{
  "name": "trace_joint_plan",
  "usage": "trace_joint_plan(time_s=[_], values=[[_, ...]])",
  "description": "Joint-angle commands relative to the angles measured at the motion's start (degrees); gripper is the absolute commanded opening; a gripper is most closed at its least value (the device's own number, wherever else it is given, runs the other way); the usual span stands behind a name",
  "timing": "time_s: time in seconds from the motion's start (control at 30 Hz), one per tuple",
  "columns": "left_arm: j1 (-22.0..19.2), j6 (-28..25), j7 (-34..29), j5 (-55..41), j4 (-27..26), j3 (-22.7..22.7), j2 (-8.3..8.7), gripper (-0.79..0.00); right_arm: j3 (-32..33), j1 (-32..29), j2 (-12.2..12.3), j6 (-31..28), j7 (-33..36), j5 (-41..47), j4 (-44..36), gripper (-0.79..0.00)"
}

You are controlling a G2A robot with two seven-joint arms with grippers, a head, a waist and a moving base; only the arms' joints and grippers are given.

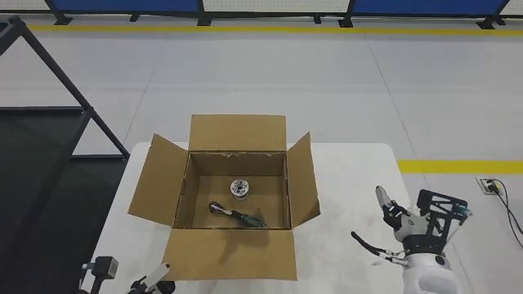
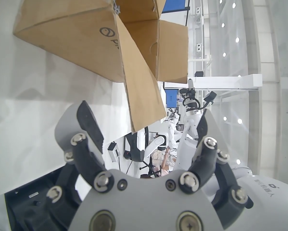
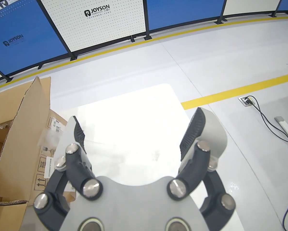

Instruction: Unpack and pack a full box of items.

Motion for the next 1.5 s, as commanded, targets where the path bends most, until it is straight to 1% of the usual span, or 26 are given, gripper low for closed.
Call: trace_joint_plan(time_s=[0.0, 0.07, 0.23, 0.47, 0.63, 0.87, 0.9, 0.93, 0.97, 1.0, 1.03, 1.07, 1.17, 1.27, 1.33, 1.47], values=[[0.2, -1.8, 1.3, 1.4, 0.0, -0.6, 0.0, 0.0, 1.4, -0.3, 0.2, -2.8, -0.5, -0.3, 1.5, 0.0], [0.9, -3.5, 2.2, 3.9, 0.2, -0.5, -0.01, 0.0, 4.0, -0.5, 0.5, -4.0, -1.0, 0.1, 3.0, 0.0], [1.3, -6.8, 0.4, 5.3, 0.3, -0.4, 0.16, 0.0, 9.3, -0.2, 1.3, -9.0, -2.8, -2.7, 9.3, 0.0], [2.4, -10.0, -2.0, 4.4, -0.3, -0.9, 0.37, 0.0, 12.4, 3.7, 2.2, -15.5, -6.6, -3.6, 21.2, 0.0], [3.2, -10.3, -0.7, 4.5, -0.8, -1.5, 0.38, 0.0, 13.8, 7.6, 2.8, -18.9, -7.7, -2.8, 29.3, 0.0], [3.7, -10.1, 0.2, 4.6, -1.4, -1.5, 0.43, 0.0, 16.1, 11.4, 3.7, -21.3, -7.4, -1.1, 37.1, 0.0], [3.7, -10.0, 0.3, 4.6, -1.5, -1.5, 0.44, 0.0, 16.2, 11.8, 3.7, -21.9, -7.2, -0.7, 37.9, -0.154], [3.6, -10.0, 0.3, 4.7, -1.5, -1.5, 0.46, 0.0, 16.2, 12.2, 3.8, -22.5, -7.0, -0.5, 38.6, -0.397], [3.4, -9.9, 0.4, 4.7, -1.4, -1.4, 0.47, 0.0, 16.2, 12.4, 3.9, -23.1, -6.9, -0.5, 39.1, -0.477], [3.3, -9.7, 0.6, 4.8, -1.4, -1.4, 0.49, 0.0, 16.1, 12.6, 4.0, -23.6, -6.9, -0.2, 39.5, -0.588], [3.1, -9.6, 0.6, 4.8, -1.4, -1.3, 0.5, 0.0, 16.1, 12.7, 4.1, -23.7, -6.9, -0.1, 39.7, -0.742], [2.9, -9.5, 0.7, 4.8, -1.3, -1.2, 0.52, 0.0, 16.0, 12.7, 4.1, -23.7, -7.1, -0.1, 39.8, -0.785], [2.4, -9.2, 0.9, 4.8, -0.8, -1.2, 0.58, 0.0, 15.8, 12.4, 4.2, -24.3, -7.8, 1.1, 39.4, -0.785], [2.0, -8.9, 1.3, 4.6, -0.2, -1.2, 0.62, 0.0, 16.0, 11.4, 4.3, -24.8, -8.6, 3.3, 36.9, -0.785], [1.8, -8.7, 1.3, 4.4, 0.2, -1.2, 0.66, 0.0, 16.0, 10.1, 4.3, -25.6, -9.1, 4.8, 33.3, -0.785], [1.5, -8.6, 1.3, 4.0, 0.7, -1.3, 0.73, 0.0, 15.5, 7.0, 4.3, -26.5, -9.0, 7.0, 23.4, -0.785]])
